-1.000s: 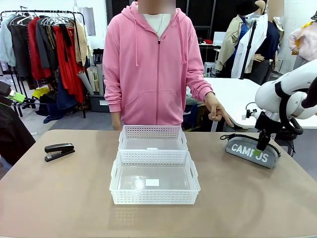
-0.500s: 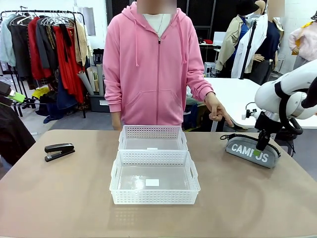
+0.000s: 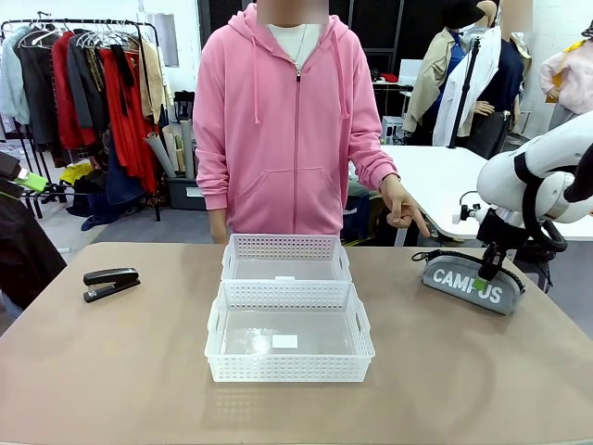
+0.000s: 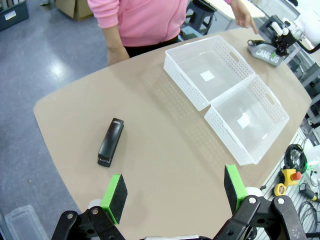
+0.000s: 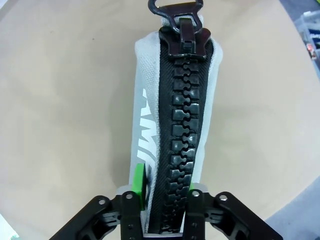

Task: Distribute items into two baskets.
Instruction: Pick up the Pencil pouch that the person points to.

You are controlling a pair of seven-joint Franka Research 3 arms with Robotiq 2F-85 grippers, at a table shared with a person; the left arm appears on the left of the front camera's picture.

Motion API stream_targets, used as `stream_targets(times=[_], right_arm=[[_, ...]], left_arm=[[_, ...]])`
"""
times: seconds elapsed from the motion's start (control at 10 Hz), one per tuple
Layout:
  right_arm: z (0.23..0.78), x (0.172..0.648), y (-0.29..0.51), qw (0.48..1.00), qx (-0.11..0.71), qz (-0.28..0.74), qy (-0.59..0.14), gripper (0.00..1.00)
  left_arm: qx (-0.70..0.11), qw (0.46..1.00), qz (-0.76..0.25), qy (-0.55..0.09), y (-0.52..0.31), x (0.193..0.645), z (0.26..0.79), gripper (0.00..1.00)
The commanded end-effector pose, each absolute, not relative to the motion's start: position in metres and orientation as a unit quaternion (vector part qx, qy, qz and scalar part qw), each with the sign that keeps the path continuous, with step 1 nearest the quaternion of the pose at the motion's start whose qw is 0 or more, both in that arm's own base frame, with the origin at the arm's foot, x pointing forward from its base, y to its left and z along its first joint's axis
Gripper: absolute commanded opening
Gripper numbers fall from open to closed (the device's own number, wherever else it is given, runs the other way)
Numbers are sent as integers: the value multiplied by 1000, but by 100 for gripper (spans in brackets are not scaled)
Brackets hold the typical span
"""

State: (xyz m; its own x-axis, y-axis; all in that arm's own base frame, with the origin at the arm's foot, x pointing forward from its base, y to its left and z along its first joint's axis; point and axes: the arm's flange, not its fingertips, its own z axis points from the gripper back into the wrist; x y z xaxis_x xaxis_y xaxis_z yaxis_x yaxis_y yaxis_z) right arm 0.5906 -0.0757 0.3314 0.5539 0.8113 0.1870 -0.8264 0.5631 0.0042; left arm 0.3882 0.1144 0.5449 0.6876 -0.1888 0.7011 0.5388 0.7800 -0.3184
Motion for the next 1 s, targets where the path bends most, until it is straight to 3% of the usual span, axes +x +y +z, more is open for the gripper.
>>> stream_targets(times=[0.0, 0.9], right_arm=[[333, 590, -76, 879, 51, 467, -85, 0], [331, 591, -76, 880, 46, 465, -82, 0]], left_arm=[[-264, 877, -210, -343, 116, 388, 545, 100], [-264, 877, -210, -343, 116, 388, 545, 100]])
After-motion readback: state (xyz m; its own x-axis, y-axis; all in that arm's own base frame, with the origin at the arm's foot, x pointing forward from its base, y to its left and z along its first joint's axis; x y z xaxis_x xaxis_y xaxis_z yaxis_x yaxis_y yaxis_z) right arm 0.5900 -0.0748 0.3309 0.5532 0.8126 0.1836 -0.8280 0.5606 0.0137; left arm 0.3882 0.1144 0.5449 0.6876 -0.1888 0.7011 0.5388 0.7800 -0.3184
